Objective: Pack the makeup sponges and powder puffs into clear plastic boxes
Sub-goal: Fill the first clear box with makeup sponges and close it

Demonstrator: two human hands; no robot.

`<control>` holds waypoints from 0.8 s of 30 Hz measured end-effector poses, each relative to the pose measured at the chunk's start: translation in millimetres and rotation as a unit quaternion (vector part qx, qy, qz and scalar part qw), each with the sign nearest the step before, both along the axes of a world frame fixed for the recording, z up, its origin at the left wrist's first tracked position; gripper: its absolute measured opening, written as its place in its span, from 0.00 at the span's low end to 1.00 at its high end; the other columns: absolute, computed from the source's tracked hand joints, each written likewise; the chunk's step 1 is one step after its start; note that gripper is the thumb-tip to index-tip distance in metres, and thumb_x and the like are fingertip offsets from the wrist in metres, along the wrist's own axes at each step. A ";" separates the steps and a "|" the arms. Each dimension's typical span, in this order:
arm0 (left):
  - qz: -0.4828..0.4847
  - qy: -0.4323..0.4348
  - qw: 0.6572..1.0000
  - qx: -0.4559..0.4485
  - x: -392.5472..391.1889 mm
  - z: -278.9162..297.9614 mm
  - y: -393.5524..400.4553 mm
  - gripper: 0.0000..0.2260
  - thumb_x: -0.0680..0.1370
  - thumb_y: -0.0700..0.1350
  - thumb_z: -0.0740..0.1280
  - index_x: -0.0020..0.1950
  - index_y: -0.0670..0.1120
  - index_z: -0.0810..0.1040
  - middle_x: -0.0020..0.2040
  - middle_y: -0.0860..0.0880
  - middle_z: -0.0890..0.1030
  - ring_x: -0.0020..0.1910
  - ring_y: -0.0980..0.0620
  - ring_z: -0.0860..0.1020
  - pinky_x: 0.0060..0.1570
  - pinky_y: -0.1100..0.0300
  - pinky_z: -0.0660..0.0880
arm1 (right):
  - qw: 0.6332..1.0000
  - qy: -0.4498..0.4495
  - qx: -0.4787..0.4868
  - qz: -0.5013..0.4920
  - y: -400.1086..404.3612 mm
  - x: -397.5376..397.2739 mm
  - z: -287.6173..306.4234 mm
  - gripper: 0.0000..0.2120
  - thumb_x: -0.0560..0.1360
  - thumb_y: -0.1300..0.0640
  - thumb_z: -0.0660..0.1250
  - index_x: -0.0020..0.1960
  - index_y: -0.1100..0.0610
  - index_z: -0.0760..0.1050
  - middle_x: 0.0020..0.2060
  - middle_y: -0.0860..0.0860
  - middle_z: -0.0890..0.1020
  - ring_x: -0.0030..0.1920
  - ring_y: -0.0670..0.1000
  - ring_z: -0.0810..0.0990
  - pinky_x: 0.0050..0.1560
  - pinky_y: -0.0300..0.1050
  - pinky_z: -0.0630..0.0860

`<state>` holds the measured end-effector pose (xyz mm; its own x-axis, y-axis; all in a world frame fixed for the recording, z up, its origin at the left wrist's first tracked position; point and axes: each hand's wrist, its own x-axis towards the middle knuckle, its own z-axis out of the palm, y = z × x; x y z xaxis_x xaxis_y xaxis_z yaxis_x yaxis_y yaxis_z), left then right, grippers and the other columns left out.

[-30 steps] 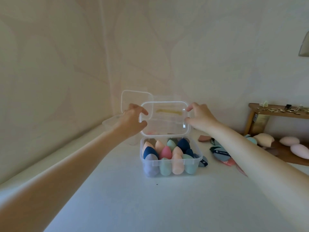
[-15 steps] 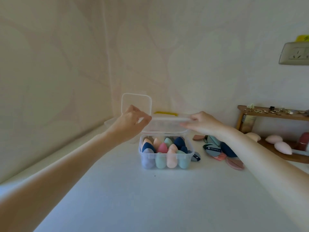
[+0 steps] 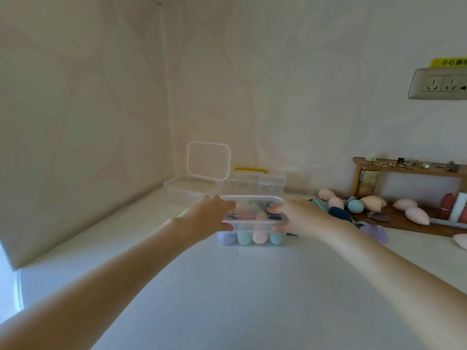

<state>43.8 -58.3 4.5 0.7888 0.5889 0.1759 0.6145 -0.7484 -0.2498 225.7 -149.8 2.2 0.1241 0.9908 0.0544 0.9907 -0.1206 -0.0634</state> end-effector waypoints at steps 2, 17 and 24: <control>0.003 0.034 0.999 0.025 5.4 5.6 -2.2 0.17 0.78 0.53 0.62 0.63 0.45 0.70 0.57 0.44 0.78 0.54 0.45 0.78 0.46 0.59 0.69 | 0.999 -0.040 -0.006 0.001 2.7 -3.2 1.2 0.16 0.75 0.49 0.66 0.59 0.56 0.76 0.54 0.52 0.80 0.54 0.54 0.78 0.55 0.48 0.75; 0.043 0.082 0.992 0.089 8.9 4.8 3.8 0.15 0.77 0.48 0.65 0.62 0.46 0.73 0.57 0.45 0.77 0.56 0.45 0.78 0.44 0.58 0.70 | 0.971 -0.234 0.037 0.022 20.9 -37.8 -6.9 0.11 0.79 0.57 0.60 0.60 0.54 0.73 0.56 0.52 0.79 0.56 0.56 0.78 0.42 0.45 0.66; 0.200 0.148 0.968 -0.014 -49.5 25.4 51.6 0.23 0.72 0.51 0.72 0.63 0.44 0.74 0.61 0.47 0.75 0.61 0.47 0.75 0.52 0.58 0.72 | 0.975 -0.169 0.092 0.115 72.5 -117.1 -10.0 0.14 0.76 0.57 0.62 0.58 0.63 0.74 0.54 0.59 0.79 0.53 0.59 0.78 0.42 0.45 0.62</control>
<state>-5.7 -6.7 29.9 0.5092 0.8595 -0.0443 0.7612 -0.4737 -0.4429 108.6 -77.3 -7.8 -0.1559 0.9597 0.2338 0.9583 0.0895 0.2714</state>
